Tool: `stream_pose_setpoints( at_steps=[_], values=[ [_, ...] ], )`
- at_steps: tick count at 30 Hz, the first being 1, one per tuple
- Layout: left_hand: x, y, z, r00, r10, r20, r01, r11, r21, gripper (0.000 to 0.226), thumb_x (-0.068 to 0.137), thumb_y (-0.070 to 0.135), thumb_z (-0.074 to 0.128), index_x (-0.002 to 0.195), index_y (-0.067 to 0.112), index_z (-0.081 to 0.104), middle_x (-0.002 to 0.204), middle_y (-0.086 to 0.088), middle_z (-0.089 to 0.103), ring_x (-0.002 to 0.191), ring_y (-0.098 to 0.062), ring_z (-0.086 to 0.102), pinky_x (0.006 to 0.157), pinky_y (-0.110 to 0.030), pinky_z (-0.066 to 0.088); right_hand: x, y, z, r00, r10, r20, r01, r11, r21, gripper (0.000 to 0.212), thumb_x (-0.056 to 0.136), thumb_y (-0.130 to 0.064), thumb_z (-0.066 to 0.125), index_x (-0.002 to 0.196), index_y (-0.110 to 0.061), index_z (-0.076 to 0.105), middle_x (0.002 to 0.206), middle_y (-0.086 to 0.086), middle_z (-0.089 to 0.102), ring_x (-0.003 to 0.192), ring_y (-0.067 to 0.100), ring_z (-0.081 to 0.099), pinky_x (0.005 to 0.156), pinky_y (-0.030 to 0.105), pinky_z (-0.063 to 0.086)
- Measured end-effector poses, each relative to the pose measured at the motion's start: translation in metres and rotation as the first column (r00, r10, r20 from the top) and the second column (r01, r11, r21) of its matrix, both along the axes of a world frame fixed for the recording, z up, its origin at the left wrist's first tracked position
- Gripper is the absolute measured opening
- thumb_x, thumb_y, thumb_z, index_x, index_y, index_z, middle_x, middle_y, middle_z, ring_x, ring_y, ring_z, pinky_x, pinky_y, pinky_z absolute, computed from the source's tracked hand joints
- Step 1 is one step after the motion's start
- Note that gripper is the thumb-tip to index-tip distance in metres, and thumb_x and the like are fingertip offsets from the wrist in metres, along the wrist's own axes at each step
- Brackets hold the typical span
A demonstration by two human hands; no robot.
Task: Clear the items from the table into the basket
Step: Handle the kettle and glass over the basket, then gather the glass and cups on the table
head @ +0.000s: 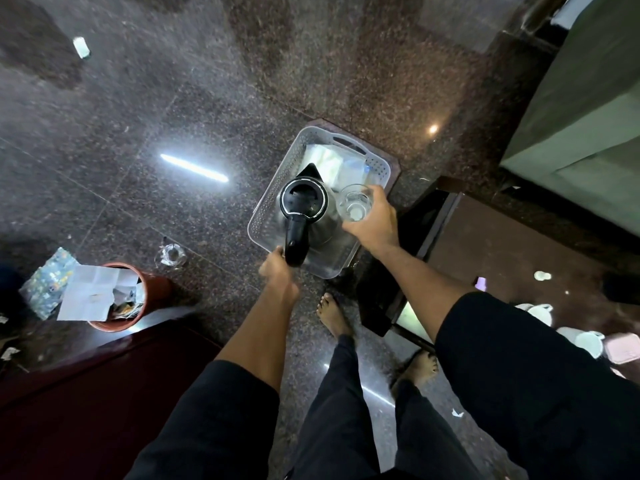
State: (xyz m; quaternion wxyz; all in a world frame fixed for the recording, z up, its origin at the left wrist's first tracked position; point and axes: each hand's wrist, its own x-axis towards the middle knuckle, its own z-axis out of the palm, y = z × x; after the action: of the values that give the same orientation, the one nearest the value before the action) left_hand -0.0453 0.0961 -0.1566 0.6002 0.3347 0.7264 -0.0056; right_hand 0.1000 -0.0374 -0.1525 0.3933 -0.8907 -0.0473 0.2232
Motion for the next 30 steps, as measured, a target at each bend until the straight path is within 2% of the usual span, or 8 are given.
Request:
stream_pose_setpoints(
  at_steps=[3,5,9,14,19,22,26,30],
  values=[
    [-0.007,-0.005,-0.01,0.992,0.041,0.119,-0.011,0.971,-0.24,0.031,0.097,0.03,0.038,0.083,0.015,0.061,0.078,-0.007,0.058,0.073,-0.021,0.054,0.07,-0.031,0.047,-0.002,-0.004,-0.008,1.0,0.019,-0.002,-0.02,1.0,-0.011,0.081,0.053,-0.039,0.086,0.125,-0.033,0.05,0.116,-0.003,0.067,0.102,0.02,0.066,0.085,0.034,0.058],
    [-0.002,-0.003,-0.016,0.988,0.062,0.144,-0.024,0.967,-0.255,0.038,0.101,0.032,0.035,0.092,0.012,0.066,0.094,-0.011,0.066,0.088,-0.026,0.062,0.089,-0.037,0.05,-0.003,-0.005,-0.012,1.0,0.029,-0.001,-0.029,1.0,-0.007,0.081,0.053,-0.035,0.086,0.126,-0.033,0.05,0.117,-0.003,0.067,0.103,0.02,0.066,0.086,0.034,0.058],
    [0.015,-0.009,-0.014,0.976,0.073,0.204,-0.012,0.958,-0.288,0.044,0.105,0.033,0.031,0.113,0.007,0.066,0.121,-0.017,0.068,0.104,-0.032,0.065,0.092,-0.043,0.05,-0.002,-0.012,-0.018,1.0,0.011,0.003,-0.011,1.0,0.012,0.081,0.056,-0.028,0.089,0.128,-0.028,0.052,0.119,-0.002,0.068,0.106,0.019,0.066,0.089,0.034,0.056],
    [0.033,-0.016,-0.014,0.98,-0.001,0.201,0.071,0.938,-0.339,0.043,0.106,0.027,0.026,0.098,0.004,0.061,0.137,-0.018,0.061,0.137,-0.034,0.052,0.113,-0.044,0.04,0.006,-0.016,-0.017,0.998,-0.057,0.012,0.056,0.998,0.037,0.078,0.059,-0.023,0.09,0.128,-0.026,0.053,0.114,0.0,0.07,0.101,0.019,0.066,0.084,0.028,0.054],
    [0.034,-0.006,-0.022,0.991,-0.055,0.119,0.091,0.943,-0.32,0.035,0.104,0.026,0.032,0.089,0.01,0.06,0.086,-0.008,0.064,0.082,-0.025,0.064,0.086,-0.036,0.053,0.007,-0.016,-0.013,0.998,-0.056,-0.003,0.056,0.997,0.05,0.08,0.058,-0.025,0.09,0.129,-0.026,0.053,0.118,-0.002,0.069,0.102,0.017,0.066,0.085,0.026,0.053],
    [0.037,-0.003,-0.01,0.989,-0.139,0.049,0.144,0.98,-0.134,0.023,0.102,0.018,0.04,0.102,0.009,0.062,0.078,-0.009,0.064,0.055,-0.018,0.061,0.046,-0.022,0.049,0.002,-0.017,-0.009,0.998,-0.06,-0.012,0.06,0.997,0.046,0.08,0.057,-0.025,0.089,0.128,-0.027,0.052,0.115,-0.002,0.069,0.102,0.018,0.067,0.085,0.026,0.054],
    [0.04,0.008,-0.001,0.968,-0.15,-0.2,0.195,0.954,0.228,0.049,0.086,0.024,0.055,0.127,-0.001,0.064,0.125,-0.018,0.069,0.111,-0.038,0.069,0.092,-0.049,0.059,0.0,-0.02,0.008,1.0,-0.017,-0.013,0.018,0.999,0.034,0.081,0.059,-0.026,0.088,0.13,-0.025,0.05,0.12,0.0,0.067,0.106,0.02,0.065,0.087,0.029,0.053],
    [0.049,-0.003,0.037,0.943,-0.201,-0.267,0.308,0.831,0.463,0.033,0.094,0.018,0.056,0.123,0.008,0.068,0.126,-0.016,0.068,0.119,-0.034,0.064,0.103,-0.042,0.05,-0.003,-0.031,0.032,1.0,0.001,0.001,-0.001,0.999,0.036,0.079,0.059,-0.028,0.086,0.129,-0.024,0.048,0.121,0.001,0.065,0.107,0.023,0.063,0.088,0.033,0.054]
  ],
)
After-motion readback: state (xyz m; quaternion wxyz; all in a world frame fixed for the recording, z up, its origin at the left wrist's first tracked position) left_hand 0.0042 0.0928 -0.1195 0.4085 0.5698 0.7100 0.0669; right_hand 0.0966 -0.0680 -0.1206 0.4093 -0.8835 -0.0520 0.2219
